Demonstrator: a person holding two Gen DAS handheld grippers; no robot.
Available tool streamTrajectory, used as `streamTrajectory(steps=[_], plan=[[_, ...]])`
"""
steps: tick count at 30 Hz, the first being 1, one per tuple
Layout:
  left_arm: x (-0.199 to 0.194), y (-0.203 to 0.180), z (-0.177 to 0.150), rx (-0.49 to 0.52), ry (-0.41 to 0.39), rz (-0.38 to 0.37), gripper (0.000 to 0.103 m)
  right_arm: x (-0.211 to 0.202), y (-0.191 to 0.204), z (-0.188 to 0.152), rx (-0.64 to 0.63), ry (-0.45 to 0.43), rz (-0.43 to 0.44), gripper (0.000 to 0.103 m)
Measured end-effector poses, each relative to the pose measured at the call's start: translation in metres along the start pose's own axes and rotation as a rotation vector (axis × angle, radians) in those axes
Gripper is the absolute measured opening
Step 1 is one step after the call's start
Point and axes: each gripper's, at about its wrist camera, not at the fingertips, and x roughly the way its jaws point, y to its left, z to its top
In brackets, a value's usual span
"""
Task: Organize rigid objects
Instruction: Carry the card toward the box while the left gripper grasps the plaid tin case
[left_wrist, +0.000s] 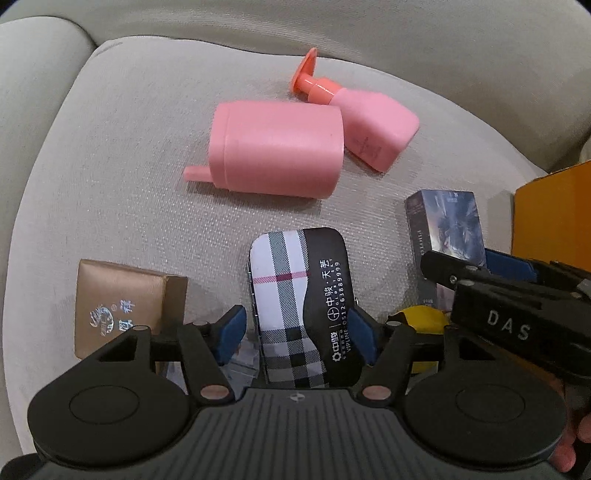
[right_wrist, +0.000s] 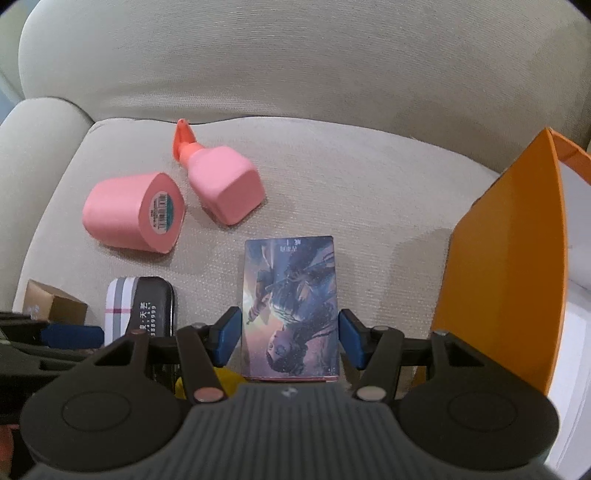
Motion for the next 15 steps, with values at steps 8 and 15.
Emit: streamTrajectory(steps=[8,15], plan=[[0.009,-0.026,-0.012,0.120,-0.034,0.093,0.081,0.008,-0.006,0.006,0.049,0.021,0.046,0.060],[0.007,-0.024,-0.021,0.224,-0.060,0.071,0.076,0.016,0.001,0.007,0.023,0.046,0.017,0.061]])
